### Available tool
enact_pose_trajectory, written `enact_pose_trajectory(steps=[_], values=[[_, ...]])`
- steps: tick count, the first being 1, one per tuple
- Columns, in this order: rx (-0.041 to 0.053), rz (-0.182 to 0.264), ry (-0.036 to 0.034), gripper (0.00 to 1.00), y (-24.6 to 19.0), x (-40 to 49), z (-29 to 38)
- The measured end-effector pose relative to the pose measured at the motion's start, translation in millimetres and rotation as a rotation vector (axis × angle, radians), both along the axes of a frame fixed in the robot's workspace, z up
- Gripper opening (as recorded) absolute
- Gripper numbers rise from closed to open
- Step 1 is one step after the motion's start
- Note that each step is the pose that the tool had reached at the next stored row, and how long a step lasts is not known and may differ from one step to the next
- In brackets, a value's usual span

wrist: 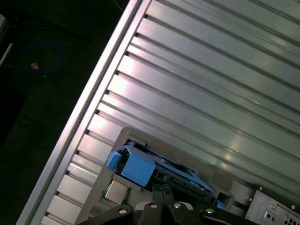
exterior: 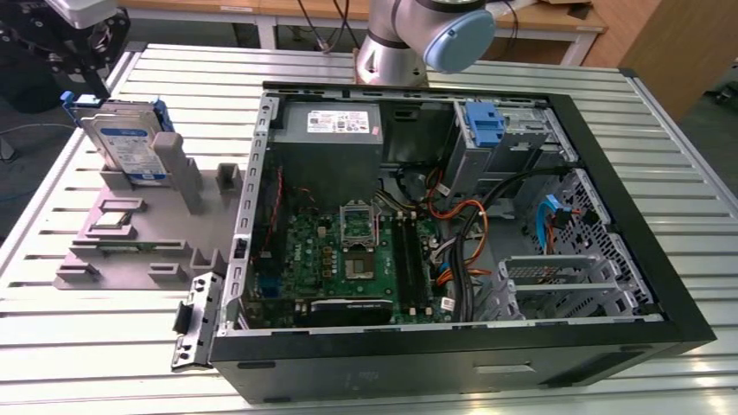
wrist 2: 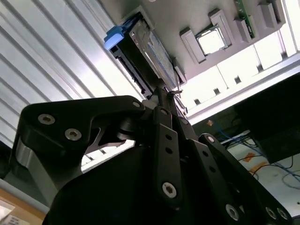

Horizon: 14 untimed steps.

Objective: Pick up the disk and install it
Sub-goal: 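Pick up the disk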

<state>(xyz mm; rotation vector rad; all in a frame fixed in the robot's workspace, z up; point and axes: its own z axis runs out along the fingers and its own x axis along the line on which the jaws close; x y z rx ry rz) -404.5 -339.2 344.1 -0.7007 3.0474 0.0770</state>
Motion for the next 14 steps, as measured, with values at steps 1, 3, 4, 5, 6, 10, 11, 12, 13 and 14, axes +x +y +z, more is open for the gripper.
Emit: enact_pose_trajectory(steps=[1, 3, 4, 5, 6, 10, 11, 12, 13, 14], values=[[0.0000, 0.018, 0.0000, 0.11, 0.0, 0.0, -0.1], [0.0000, 0.054, 0.0000, 0.11, 0.0, 0.0, -0.5], [0.0000, 0.072, 0.0000, 0.11, 0.0, 0.0, -0.7], [0.0000, 0.090, -0.0001, 0.11, 0.0, 0.0, -0.9], [0.0000, 0.107, -0.0002, 0.11, 0.0, 0.0, -1.0], [0.0000, 0.180, -0.0008, 0.11, 0.0, 0.0, -1.8], [0.0000, 0.198, -0.0009, 0.11, 0.0, 0.0, -2.0], [0.0000, 0.217, -0.0010, 0.11, 0.0, 0.0, -2.2], [0.0000, 0.236, -0.0012, 0.11, 0.0, 0.0, -2.5], [0.0000, 0.254, -0.0013, 0.11, 0.0, 0.0, -2.7]])
